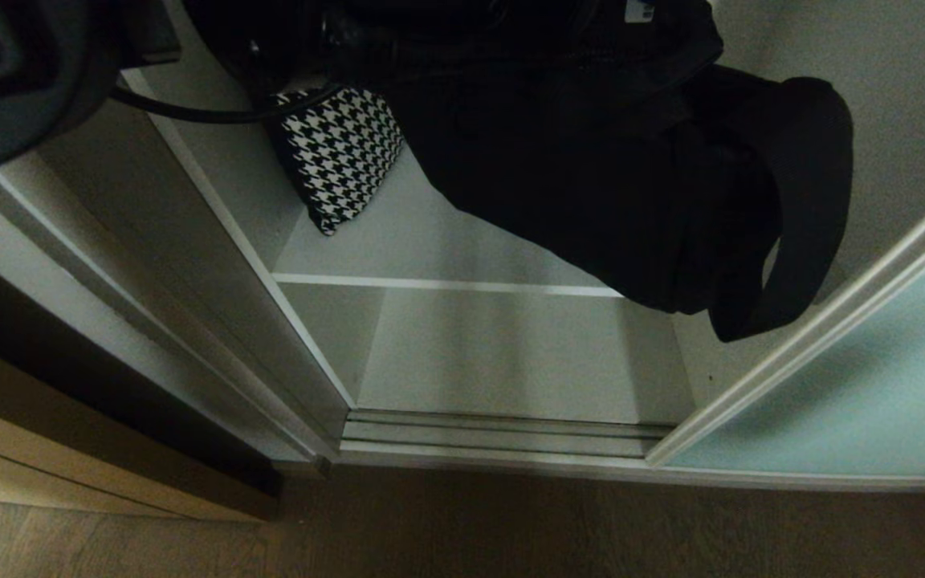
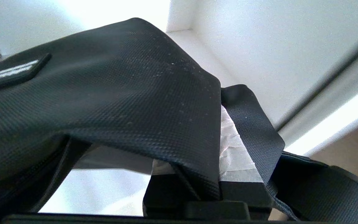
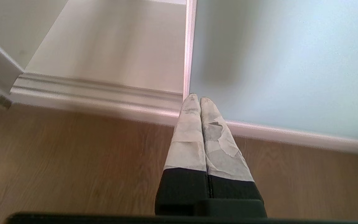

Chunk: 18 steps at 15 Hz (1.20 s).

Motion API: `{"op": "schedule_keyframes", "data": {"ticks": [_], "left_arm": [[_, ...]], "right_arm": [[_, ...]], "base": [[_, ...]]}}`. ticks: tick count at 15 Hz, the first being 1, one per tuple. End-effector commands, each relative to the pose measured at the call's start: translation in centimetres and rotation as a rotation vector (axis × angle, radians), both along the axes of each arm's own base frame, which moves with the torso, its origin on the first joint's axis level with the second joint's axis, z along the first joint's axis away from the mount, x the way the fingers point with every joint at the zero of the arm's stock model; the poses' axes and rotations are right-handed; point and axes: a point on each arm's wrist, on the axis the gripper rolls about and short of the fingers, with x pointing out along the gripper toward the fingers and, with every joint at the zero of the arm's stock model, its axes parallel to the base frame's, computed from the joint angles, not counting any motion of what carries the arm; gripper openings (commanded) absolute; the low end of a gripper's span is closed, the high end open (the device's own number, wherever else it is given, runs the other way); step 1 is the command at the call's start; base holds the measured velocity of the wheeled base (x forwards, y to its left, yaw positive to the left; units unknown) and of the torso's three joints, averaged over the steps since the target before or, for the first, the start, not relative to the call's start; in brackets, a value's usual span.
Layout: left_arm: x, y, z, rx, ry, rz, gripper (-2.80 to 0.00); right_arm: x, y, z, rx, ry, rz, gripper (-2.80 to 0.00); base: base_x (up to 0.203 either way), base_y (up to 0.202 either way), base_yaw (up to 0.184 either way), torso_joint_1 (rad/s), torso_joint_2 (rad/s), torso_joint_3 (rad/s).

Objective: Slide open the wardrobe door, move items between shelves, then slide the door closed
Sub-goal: Place the bag on the higher shelf

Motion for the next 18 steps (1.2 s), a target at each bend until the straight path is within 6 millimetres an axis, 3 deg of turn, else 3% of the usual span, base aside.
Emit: {"op": "schedule_keyframes", "data": {"ticks": [1, 5, 13, 18], "left_arm": [[-0.04, -0.03, 0.02, -0.001, -0.002, 0.0, -2.8], [0.1, -0.61, -0.34, 0.016, -0.004, -0.004, -2.8], [0.3, -0.94, -0.4, 0.004, -0.014, -0.003, -2.8], [0.34, -0.92, -0.35, -0.008, -0.01, 0.001, -2.8]], "right_arm": [[-0.01, 0.0, 0.0, 0.0, -0.001, 0.001, -2.8], [-0.01, 0.0, 0.0, 0.0, -0.001, 0.001, -2.8], [-0.01, 0.0, 0.0, 0.0, -0.001, 0.001, -2.8], [-0.01, 0.0, 0.0, 0.0, -0.001, 0.001, -2.8]], "base": [[0.193, 0.0, -0.001, 0.007, 0.0, 0.004], [0.177, 0.0, 0.001, 0.002, 0.0, 0.005], [0.012, 0.0, 0.0, -0.001, 0.0, 0.0], [0.188, 0.0, 0.0, 0.001, 0.0, 0.004]]}}
